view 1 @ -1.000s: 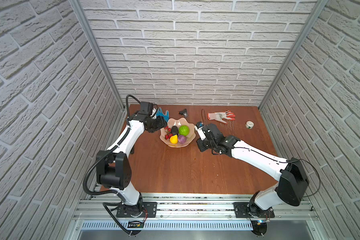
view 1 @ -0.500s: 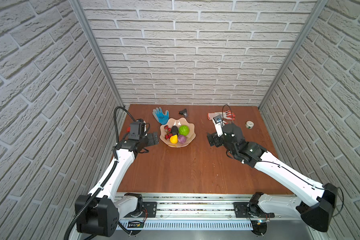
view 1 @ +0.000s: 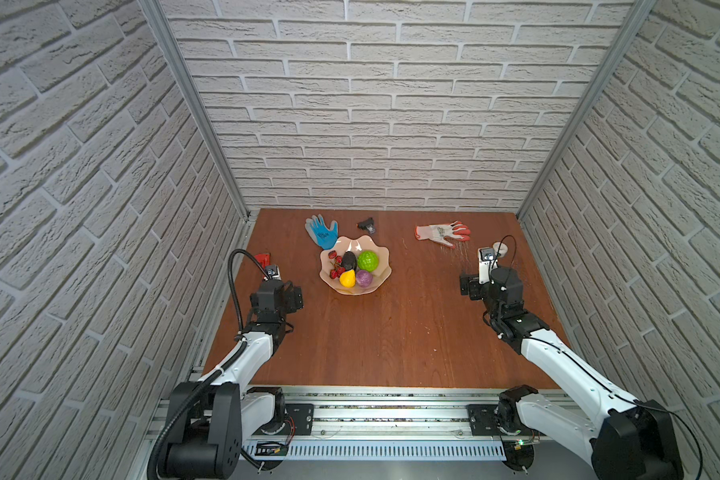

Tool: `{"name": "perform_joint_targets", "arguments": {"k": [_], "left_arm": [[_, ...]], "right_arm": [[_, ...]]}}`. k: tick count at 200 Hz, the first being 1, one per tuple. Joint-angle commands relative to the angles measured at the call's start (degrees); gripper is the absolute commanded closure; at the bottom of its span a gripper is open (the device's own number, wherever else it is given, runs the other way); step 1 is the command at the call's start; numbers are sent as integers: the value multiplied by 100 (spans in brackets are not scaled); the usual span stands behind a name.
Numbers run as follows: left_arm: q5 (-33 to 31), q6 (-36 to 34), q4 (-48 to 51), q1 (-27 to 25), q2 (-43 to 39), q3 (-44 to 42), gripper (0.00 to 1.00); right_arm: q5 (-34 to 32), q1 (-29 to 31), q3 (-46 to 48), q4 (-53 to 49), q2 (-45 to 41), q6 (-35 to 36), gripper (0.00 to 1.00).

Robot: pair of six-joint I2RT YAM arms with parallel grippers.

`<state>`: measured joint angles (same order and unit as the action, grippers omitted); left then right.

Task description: Place and organize the fake fruits in the fruit bowl

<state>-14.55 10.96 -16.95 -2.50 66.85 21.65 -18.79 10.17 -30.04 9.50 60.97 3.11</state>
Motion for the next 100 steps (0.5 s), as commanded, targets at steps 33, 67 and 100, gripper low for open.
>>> {"name": "perform_joint_targets", "arguments": {"k": [33, 67, 100], "left_arm": [[52, -526, -2880, 277, 1136, -212, 2], [263, -547, -3545, 405, 2138, 1, 2], [411, -323, -3800, 611, 2313, -81, 2]], "right_arm": [[604, -602, 678, 2128, 1034, -418, 0], [825, -675, 734, 2941, 1776, -588, 0], [1001, -682, 1158, 4287, 2371, -545, 0]]}}
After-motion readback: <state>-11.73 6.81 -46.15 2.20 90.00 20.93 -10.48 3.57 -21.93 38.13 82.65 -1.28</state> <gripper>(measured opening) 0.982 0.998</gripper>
